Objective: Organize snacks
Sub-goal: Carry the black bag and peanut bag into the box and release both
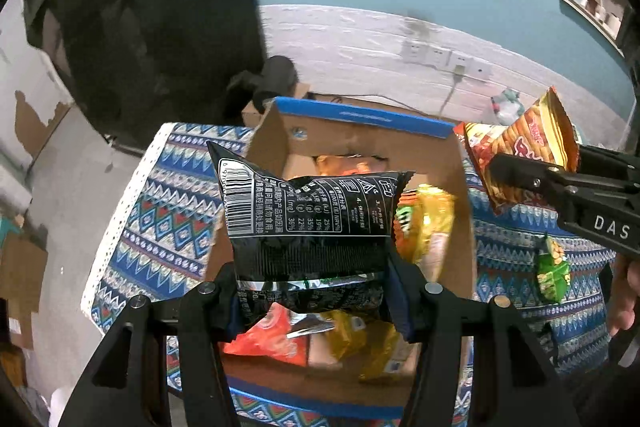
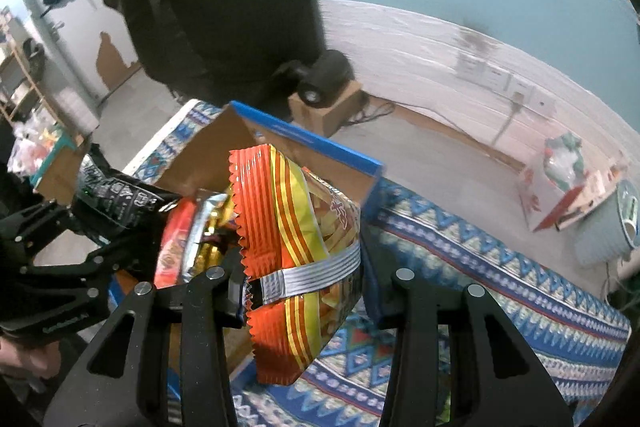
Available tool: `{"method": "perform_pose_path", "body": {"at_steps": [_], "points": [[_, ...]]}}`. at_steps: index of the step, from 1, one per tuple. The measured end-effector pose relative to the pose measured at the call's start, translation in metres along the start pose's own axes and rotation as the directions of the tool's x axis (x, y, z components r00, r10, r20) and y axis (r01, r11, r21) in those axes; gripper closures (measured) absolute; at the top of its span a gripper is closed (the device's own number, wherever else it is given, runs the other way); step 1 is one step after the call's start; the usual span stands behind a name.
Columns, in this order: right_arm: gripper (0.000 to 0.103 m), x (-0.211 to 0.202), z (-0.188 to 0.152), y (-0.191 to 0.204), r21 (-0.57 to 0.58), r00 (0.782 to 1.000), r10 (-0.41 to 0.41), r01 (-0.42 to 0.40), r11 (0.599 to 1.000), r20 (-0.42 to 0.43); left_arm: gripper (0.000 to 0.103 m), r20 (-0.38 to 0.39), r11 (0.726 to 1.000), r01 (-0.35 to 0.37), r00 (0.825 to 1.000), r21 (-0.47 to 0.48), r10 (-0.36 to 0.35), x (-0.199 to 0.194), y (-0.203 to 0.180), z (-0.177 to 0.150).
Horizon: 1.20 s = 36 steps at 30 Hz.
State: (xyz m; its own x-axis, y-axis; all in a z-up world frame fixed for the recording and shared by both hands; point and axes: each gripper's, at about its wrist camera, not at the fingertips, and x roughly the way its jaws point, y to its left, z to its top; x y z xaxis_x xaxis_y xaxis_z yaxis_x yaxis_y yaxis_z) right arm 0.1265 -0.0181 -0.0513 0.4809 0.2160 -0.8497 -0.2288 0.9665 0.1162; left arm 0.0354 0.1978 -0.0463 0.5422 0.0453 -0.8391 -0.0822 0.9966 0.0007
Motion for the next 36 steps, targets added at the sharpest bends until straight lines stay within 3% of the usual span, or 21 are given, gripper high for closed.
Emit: {"method": "perform_pose_path", "body": {"at_steps": [7, 13, 19, 32, 36], "points": [[0.062, 0.022, 0.003, 0.031, -0.042, 0.999, 0.035, -0.037, 0.998, -0.042, 0.045, -0.047, 0.999, -0.029, 0.999, -0.041, 0.028, 0.014, 0.028, -0.013], [0.062, 0.038, 0.002, 0.046, -0.056, 0.995, 0.060, -0.064, 0.996, -0.084, 0.045, -0.123, 0.996, -0.009, 0.992, -0.085, -0.002, 0.028, 0.038, -0.020], [0.062, 0.047, -0.002, 0.057, -0.080, 0.990, 0.071, -0.081, 0.994, -0.120, 0.033, -0.103, 0.997, -0.059, 0.993, -0.042, 0.055, 0.021, 0.034, -0.020], [0.061, 0.057, -0.010, 0.068, -0.102, 0.976, 0.101, -0.122, 0.987, -0.191, 0.032, -0.089, 0.998, -0.055, 0.995, -0.037, 0.052, 0.012, 0.035, -0.017], [0.051, 0.055, -0.009, 0.069, -0.104, 0.978, 0.094, -0.114, 0.988, -0.184, 0.032, -0.092, 0.998, -0.054, 0.994, -0.038, 0.050, 0.012, 0.035, -0.017]]}}
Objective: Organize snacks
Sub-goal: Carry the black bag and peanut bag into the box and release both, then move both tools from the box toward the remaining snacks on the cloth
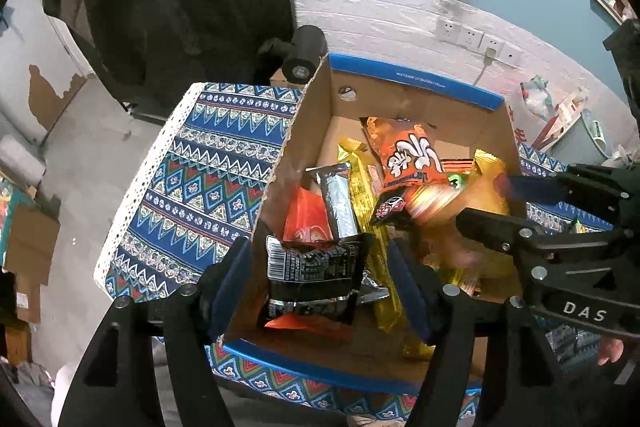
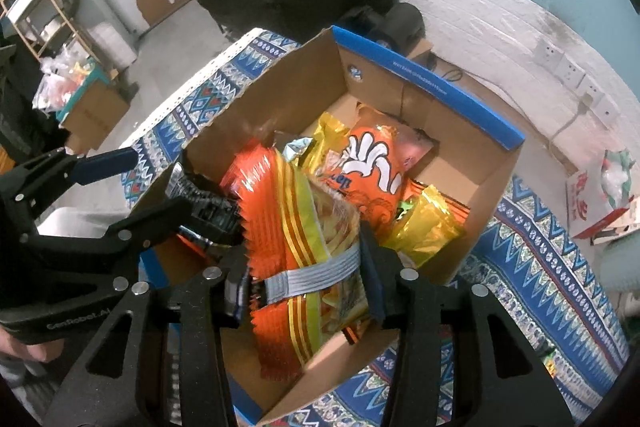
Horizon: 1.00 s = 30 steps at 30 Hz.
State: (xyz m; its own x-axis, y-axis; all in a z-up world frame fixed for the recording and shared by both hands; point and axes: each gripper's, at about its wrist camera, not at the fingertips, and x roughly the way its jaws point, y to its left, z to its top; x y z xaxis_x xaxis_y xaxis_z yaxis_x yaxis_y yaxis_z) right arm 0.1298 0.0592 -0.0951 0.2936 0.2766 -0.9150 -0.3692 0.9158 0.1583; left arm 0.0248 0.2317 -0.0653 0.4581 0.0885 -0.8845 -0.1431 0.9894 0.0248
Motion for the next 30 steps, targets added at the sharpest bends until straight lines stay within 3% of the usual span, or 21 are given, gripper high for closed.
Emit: {"method": "perform_pose_path", "body": {"at_steps": [3, 9, 15, 30], "points": [[0.039, -0.004, 0.000, -0.004, 0.011, 1.000, -0.016, 0.016, 1.000, 0.014, 0.032, -0.001, 1.000, 0.003, 1.000, -0.002, -0.003, 0.000, -0.001, 0.000], [0.034, -0.016, -0.003, -0.018, 0.056, 0.999, -0.039, 0.037, 0.998, 0.031, 0.032, 0.005, 0.999, 0.035, 0.999, 0.012, -0.035, -0.004, -0.012, 0.000], [0.031, -0.031, -0.012, -0.033, 0.081, 0.997, -0.067, 0.063, 0.995, 0.042, 0.032, 0.000, 0.995, 0.091, 0.996, 0.035, -0.091, -0.009, -0.034, 0.003], [0.026, -0.076, -0.066, -0.100, 0.199, 0.983, -0.180, 0.168, 0.965, 0.041, 0.030, 0.003, 0.968, 0.159, 0.987, 0.194, -0.162, -0.024, -0.117, -0.001]]}}
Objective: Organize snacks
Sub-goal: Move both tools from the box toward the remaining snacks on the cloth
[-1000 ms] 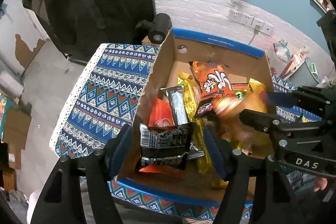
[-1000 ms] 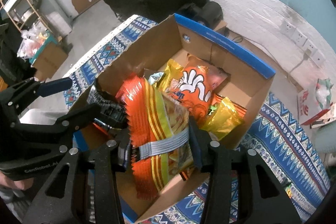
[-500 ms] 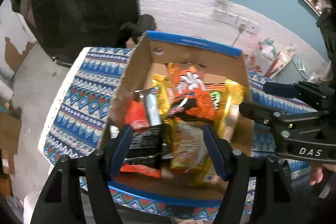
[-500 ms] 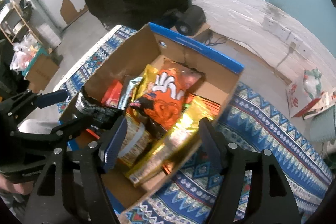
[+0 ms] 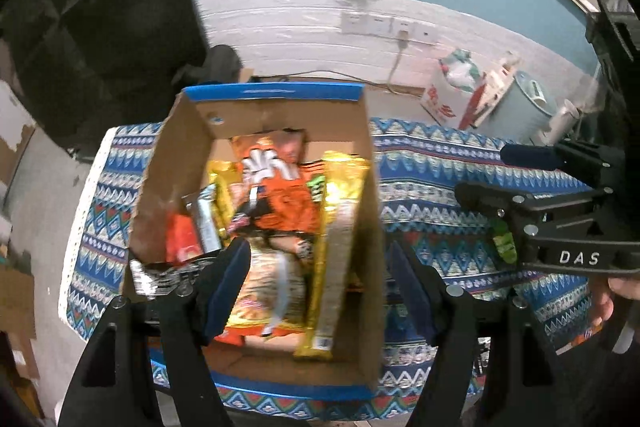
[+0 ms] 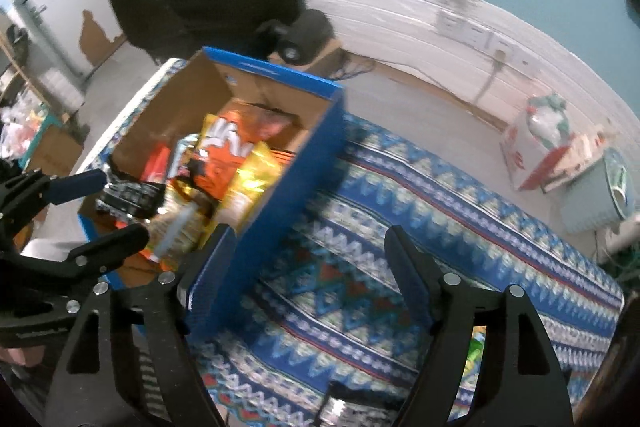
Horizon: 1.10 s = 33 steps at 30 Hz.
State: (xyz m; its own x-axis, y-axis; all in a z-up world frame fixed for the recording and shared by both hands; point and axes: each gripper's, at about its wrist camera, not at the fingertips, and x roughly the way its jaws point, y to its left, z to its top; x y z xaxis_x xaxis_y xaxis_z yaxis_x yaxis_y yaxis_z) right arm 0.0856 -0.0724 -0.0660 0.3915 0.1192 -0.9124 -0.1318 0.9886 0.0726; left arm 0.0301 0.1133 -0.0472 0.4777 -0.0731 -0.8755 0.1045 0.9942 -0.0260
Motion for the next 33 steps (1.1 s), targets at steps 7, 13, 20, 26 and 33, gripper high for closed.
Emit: {"method": "perform_pose_path", "body": {"at_steps": [7, 13, 20, 26, 33], "points": [[0.026, -0.014, -0.017, -0.037, 0.064, 0.999, -0.036, 0.036, 0.997, 0.005, 0.027, 0.016, 0.995, 0.003, 1.000, 0.099, -0.005, 0.000, -0.042, 0.004], [0.026, -0.026, -0.032, -0.063, 0.096, 0.998, -0.065, 0.063, 0.993, 0.011, 0.027, 0.018, 0.988, 0.002, 1.000, 0.155, -0.005, 0.006, -0.068, 0.006], [0.026, -0.029, -0.049, -0.092, 0.144, 0.996, -0.086, 0.086, 0.986, -0.007, 0.026, 0.016, 0.979, 0.002, 1.000, 0.203, -0.005, 0.016, -0.093, 0.009], [0.026, -0.017, -0.066, -0.114, 0.177, 0.993, -0.103, 0.112, 0.978, -0.058, 0.026, 0.007, 0.970, 0.009, 1.000, 0.243, -0.011, 0.027, -0.110, 0.011], [0.026, 0.005, -0.080, -0.139, 0.224, 0.988, -0.099, 0.124, 0.967, -0.119, 0.022, -0.010, 0.941, -0.006, 1.000, 0.339, 0.010, 0.053, -0.133, 0.006]]}}
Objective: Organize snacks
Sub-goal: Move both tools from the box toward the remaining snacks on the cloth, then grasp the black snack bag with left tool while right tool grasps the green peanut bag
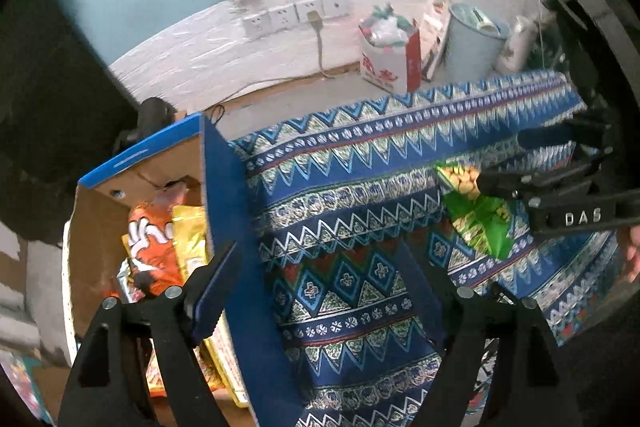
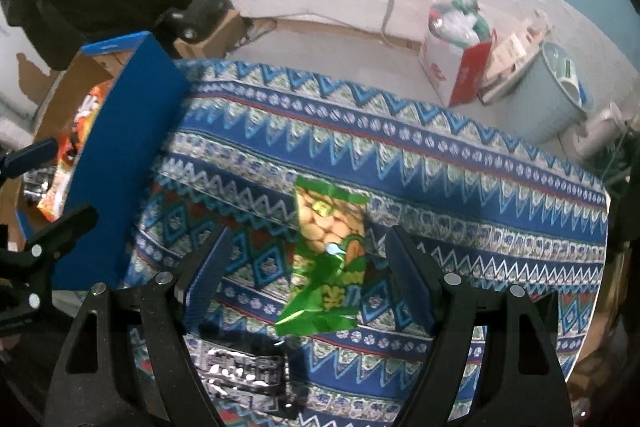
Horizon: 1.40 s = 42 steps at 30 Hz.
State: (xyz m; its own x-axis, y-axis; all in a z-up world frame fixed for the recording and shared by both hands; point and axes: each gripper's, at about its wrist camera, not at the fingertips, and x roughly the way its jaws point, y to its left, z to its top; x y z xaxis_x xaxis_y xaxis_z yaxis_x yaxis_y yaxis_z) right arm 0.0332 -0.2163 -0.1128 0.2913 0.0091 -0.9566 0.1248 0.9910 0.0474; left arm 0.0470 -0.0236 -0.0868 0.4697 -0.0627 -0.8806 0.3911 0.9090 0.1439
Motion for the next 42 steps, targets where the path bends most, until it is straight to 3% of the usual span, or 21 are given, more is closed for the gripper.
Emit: {"method": "perform_pose_path", "body": {"at_steps": [18, 30, 36, 42], "points": [[0.026, 0.082, -0.018, -0.021, 0.036, 0.985, 0.005, 0.001, 0.999, -0.174, 0.022, -0.112, 0.997, 0.018, 0.994, 0.081, -0.009, 0.057, -0.017, -0.002], [0.026, 0.099, -0.030, -0.014, -0.007, 0.979, 0.000, -0.001, 1.000, -0.205, 0.022, -0.125, 0.993, 0.043, 0.992, 0.113, -0.029, 0.068, -0.027, -0.002], [0.049, 0.091, -0.039, 0.001, -0.042, 0.980, -0.019, 0.011, 0.999, -0.196, 0.022, -0.113, 0.990, 0.073, 0.992, 0.121, -0.059, 0.060, -0.031, -0.003], [0.070, 0.066, -0.046, 0.000, -0.043, 0.984, -0.037, 0.030, 0.999, -0.176, 0.022, -0.109, 0.976, 0.147, 0.986, 0.163, -0.130, 0.044, -0.043, -0.015]]}}
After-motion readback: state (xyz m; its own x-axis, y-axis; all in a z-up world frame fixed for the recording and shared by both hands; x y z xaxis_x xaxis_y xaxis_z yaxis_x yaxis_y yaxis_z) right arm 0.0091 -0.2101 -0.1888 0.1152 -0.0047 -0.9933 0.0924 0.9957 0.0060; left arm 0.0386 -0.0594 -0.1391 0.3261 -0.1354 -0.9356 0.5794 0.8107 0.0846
